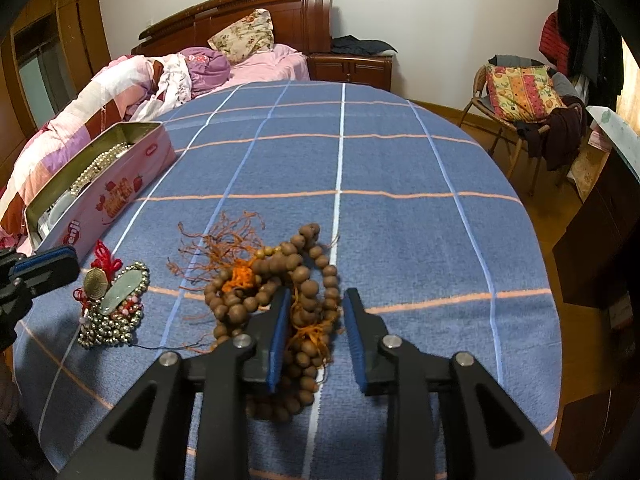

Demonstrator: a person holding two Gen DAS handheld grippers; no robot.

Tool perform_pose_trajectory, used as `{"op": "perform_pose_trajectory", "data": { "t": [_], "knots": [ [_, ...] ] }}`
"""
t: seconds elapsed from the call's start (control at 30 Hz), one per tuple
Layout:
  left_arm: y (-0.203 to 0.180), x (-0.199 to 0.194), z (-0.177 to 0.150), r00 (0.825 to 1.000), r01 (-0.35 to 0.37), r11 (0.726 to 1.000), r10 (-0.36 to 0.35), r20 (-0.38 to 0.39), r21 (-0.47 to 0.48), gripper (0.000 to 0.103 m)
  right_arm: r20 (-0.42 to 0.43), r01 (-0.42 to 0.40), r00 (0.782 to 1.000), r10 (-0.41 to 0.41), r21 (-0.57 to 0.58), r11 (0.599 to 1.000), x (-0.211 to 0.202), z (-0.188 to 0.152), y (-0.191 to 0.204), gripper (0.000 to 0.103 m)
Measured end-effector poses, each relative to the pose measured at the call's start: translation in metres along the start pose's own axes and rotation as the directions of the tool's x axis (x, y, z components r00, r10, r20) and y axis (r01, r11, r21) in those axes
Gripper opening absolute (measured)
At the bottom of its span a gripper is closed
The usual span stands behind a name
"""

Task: Organize jewelry
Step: 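Grasp the red-tasseled item with the left tool while the right tool grasps the wooden bead mala, then carry the red-tasseled item and wooden mala over the tin with both tools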

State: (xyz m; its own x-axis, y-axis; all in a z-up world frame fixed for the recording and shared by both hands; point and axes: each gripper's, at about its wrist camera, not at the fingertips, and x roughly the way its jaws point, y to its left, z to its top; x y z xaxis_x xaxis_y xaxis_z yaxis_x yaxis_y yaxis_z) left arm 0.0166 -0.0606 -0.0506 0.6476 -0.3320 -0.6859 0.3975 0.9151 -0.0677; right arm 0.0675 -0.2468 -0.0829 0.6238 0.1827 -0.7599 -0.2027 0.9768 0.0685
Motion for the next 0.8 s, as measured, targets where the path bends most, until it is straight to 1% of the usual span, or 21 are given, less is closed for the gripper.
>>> {"op": "perform_pose_trajectory", "data": {
  "t": [0.03, 0.1, 0.13, 0.17, 0.2, 0.23, 0.3, 0.37, 0.5, 0.53, 0.6, 0.63, 0.67, 0.77, 0.8],
  "knots": [
    [-0.001, -0.002, 0.000, 1.000, -0.018, 1.000, 0.018, 0.010, 0.010, 0.007, -0.001, -0.001, 1.000, 0.001, 0.000, 1.000, 0.001, 0.000, 0.000, 0.033],
    [-0.001, 0.000, 0.000, 1.000, -0.017, 1.000, 0.017, 0.003, 0.007, 0.009, -0.005, 0.001, 1.000, -0.001, -0.008, 1.000, 0.002, 0.001, 0.002, 0.035],
    [0.000, 0.003, 0.000, 1.000, -0.011, 1.000, 0.011, -0.009, -0.001, 0.019, -0.006, 0.001, 1.000, -0.001, -0.012, 1.000, 0.002, 0.000, 0.002, 0.036],
    [0.000, 0.005, -0.001, 1.000, -0.013, 1.000, 0.013, -0.014, -0.007, 0.034, -0.006, 0.003, 1.000, -0.003, -0.018, 1.000, 0.002, -0.001, 0.002, 0.036],
    [-0.001, 0.007, -0.001, 1.000, -0.023, 1.000, 0.023, -0.014, -0.010, 0.043, -0.006, 0.004, 1.000, -0.004, -0.019, 1.000, 0.002, -0.001, 0.002, 0.036],
    [-0.002, 0.009, -0.002, 0.999, -0.034, 0.999, 0.034, -0.007, -0.008, 0.053, -0.006, 0.002, 1.000, -0.002, -0.017, 1.000, 0.002, -0.002, 0.001, 0.036],
    [-0.002, 0.012, -0.002, 0.999, -0.047, 0.999, 0.047, -0.011, -0.008, 0.055, -0.005, -0.002, 1.000, 0.002, -0.013, 1.000, 0.002, -0.002, 0.001, 0.036],
    [0.000, 0.014, -0.001, 0.999, -0.035, 0.999, 0.035, -0.013, -0.018, 0.055, -0.005, -0.001, 1.000, 0.001, -0.015, 1.000, 0.002, -0.003, 0.001, 0.036],
    [0.000, 0.023, 0.002, 0.999, -0.037, 0.999, 0.037, -0.027, -0.014, 0.054, -0.005, -0.002, 1.000, 0.002, -0.014, 1.000, 0.002, -0.002, 0.001, 0.036],
    [0.000, 0.025, 0.001, 0.999, -0.036, 0.999, 0.035, -0.034, -0.017, 0.053, -0.005, -0.002, 1.000, 0.002, -0.014, 1.000, 0.002, -0.002, 0.001, 0.036],
    [0.001, 0.030, 0.000, 0.998, -0.026, 1.000, 0.025, -0.058, -0.018, 0.032, -0.004, -0.002, 1.000, 0.002, -0.013, 1.000, 0.002, -0.002, 0.002, 0.036],
    [0.001, 0.032, -0.001, 0.997, -0.022, 1.000, 0.021, -0.071, -0.019, 0.010, -0.004, -0.002, 1.000, 0.002, -0.013, 1.000, 0.002, -0.002, 0.002, 0.036],
    [0.002, 0.032, -0.002, 0.997, -0.018, 1.000, 0.016, -0.075, -0.024, 0.004, -0.004, -0.003, 1.000, 0.003, -0.012, 1.000, 0.002, -0.002, 0.002, 0.036],
    [0.003, 0.019, 0.001, 0.999, -0.037, 0.999, 0.037, -0.022, -0.036, 0.002, -0.004, -0.001, 1.000, 0.001, -0.013, 1.000, 0.002, -0.003, 0.002, 0.036],
    [0.004, 0.013, 0.003, 0.999, -0.032, 0.999, 0.032, -0.002, -0.042, 0.002, -0.004, -0.001, 1.000, 0.001, -0.013, 1.000, 0.002, -0.003, 0.002, 0.036]
  ]
}}
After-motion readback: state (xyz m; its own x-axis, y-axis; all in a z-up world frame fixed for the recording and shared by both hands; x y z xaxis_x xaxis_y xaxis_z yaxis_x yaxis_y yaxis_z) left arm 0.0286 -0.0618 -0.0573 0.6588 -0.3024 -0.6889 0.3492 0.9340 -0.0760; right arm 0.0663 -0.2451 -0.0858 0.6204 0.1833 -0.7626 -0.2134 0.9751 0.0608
